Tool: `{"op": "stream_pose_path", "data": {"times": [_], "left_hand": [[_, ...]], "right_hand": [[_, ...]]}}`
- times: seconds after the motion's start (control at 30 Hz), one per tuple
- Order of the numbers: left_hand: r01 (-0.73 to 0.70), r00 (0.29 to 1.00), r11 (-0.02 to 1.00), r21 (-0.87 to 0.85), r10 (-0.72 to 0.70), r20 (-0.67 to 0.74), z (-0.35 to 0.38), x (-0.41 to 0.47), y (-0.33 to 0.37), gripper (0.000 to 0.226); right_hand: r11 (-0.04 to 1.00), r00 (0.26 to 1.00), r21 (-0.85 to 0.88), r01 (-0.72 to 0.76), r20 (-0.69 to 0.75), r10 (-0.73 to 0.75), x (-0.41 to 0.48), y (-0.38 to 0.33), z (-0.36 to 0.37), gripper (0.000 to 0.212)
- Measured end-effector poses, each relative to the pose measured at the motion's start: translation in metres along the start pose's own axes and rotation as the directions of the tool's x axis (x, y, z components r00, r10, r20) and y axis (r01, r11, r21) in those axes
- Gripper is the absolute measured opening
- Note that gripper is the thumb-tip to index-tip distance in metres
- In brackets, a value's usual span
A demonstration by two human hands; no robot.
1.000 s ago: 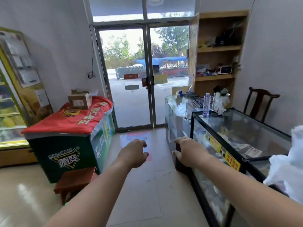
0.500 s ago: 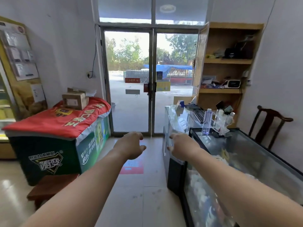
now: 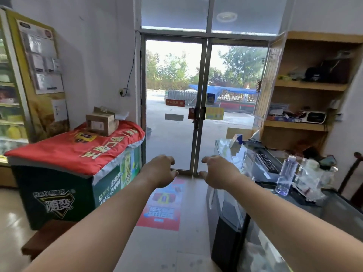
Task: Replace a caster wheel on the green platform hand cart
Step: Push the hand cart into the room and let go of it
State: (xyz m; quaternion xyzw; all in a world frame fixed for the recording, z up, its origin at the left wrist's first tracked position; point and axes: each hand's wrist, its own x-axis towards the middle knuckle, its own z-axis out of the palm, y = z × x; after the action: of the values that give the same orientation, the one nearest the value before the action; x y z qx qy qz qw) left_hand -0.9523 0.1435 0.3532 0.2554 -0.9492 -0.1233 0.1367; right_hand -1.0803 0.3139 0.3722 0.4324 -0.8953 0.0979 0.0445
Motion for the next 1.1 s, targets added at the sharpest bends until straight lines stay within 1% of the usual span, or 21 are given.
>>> {"op": "stream_pose_path", "data": {"times": [0.17,0.3,0.37,0.47,0.57,0.7,0.8,0.9,0.97,1.03,1.1], "left_hand": [[0.067,0.998,0.998,-0.006,-0.067,0.007,0.005,0.077,-0.061,0.039],[0.158,0.987,0.987,0.003,-0.158,0.021,-0.001,0.12,-0.114,0.046],[0.206,0.978,0.978,0.022,-0.206,0.021,-0.005,0.135,-0.144,0.05],[0.323,0.946,0.946,0.037,-0.323,-0.016,-0.016,0.155,-0.2,0.051],[0.468,0.883,0.882,0.047,-0.465,-0.065,-0.023,0.161,-0.255,0.046],[0.65,0.749,0.76,-0.02,-0.645,-0.156,-0.029,0.161,-0.32,0.044],[0.765,0.615,0.64,-0.066,-0.758,-0.216,-0.039,0.147,-0.361,0.043],[0.879,0.443,0.469,-0.087,-0.869,-0.22,-0.047,0.115,-0.394,0.044],[0.929,0.335,0.361,-0.085,-0.914,-0.228,-0.048,0.089,-0.414,0.048],[0.957,0.24,0.272,-0.102,-0.939,-0.246,-0.049,0.065,-0.438,0.05],[0.97,0.165,0.203,-0.131,-0.952,-0.257,-0.055,0.043,-0.465,0.049]], "right_hand": [[0.996,0.997,0.037,0.083,-0.007,-0.083,0.104,-0.036,0.02,0.054],[0.981,0.986,0.104,0.163,0.013,-0.165,0.178,-0.074,0.045,0.053],[0.968,0.978,0.147,0.204,0.013,-0.208,0.214,-0.093,0.058,0.05],[0.935,0.957,0.218,0.28,0.021,-0.291,0.275,-0.13,0.08,0.048],[0.884,0.906,0.244,0.398,0.045,-0.421,0.333,-0.175,0.109,0.049],[0.793,0.808,0.245,0.558,0.057,-0.586,0.402,-0.239,0.135,0.051],[0.686,0.698,0.27,0.676,0.065,-0.713,0.441,-0.303,0.15,0.051],[0.535,0.532,0.315,0.784,0.103,-0.841,0.452,-0.376,0.175,0.05],[0.447,0.432,0.338,0.828,0.123,-0.894,0.448,-0.419,0.194,0.052],[0.377,0.353,0.345,0.86,0.132,-0.926,0.443,-0.462,0.209,0.054],[0.307,0.275,0.346,0.887,0.138,-0.951,0.44,-0.509,0.221,0.053]]}}
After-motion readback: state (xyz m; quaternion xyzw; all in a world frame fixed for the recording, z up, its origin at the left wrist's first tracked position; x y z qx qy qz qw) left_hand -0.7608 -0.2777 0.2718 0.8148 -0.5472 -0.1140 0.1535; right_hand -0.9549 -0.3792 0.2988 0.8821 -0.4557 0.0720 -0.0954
